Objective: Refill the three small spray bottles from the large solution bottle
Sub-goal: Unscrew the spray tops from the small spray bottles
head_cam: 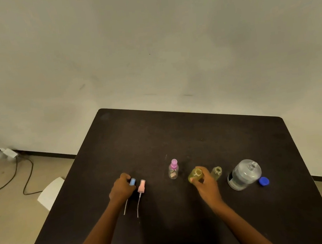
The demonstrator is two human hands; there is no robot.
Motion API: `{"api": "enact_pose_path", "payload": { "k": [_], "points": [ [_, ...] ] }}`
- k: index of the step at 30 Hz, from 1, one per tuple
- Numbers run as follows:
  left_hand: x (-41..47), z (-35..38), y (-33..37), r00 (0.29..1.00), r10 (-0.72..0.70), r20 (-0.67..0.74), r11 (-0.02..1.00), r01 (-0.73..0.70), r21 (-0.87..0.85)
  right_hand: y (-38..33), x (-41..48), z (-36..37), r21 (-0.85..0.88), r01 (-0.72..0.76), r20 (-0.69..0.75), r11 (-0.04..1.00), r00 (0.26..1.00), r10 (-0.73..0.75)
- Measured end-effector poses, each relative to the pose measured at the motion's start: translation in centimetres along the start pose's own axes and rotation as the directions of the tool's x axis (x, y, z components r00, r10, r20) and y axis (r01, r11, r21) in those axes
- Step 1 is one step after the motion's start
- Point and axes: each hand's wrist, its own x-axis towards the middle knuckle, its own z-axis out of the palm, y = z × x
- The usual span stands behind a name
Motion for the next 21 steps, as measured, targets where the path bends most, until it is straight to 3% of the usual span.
{"api": "enact_pose_path", "payload": {
  "k": [6,15,19,21],
  "points": [
    [0.5,-0.1,-0.2,1.0,-0.021,0.023,1.0,0.021,-0.02,0.8,2.6,1.3,-0.116,-0.003,-0.102,0.993,0.995,-0.009],
    [1.0,0.1,-0.8,0.999,-0.036,-0.024,0.998,0.035,-0.045,0.4,2.6,1.8,-0.102,-0.196,-0.084,0.975,0.979,0.188],
    [1.0,-0.1,-0.6,0.997,-0.05,-0.052,0.996,0.046,-0.079,-0.8,2.3,0.9,-0.261,-0.191,-0.075,0.946,0.981,0.177],
    [0.5,-0.2,-0.1,0.989,-0.034,-0.146,0.999,0.029,-0.037,-1.5,1.9,0.5,-0.39,-0.159,-0.041,0.907,0.987,0.155]
  ]
}}
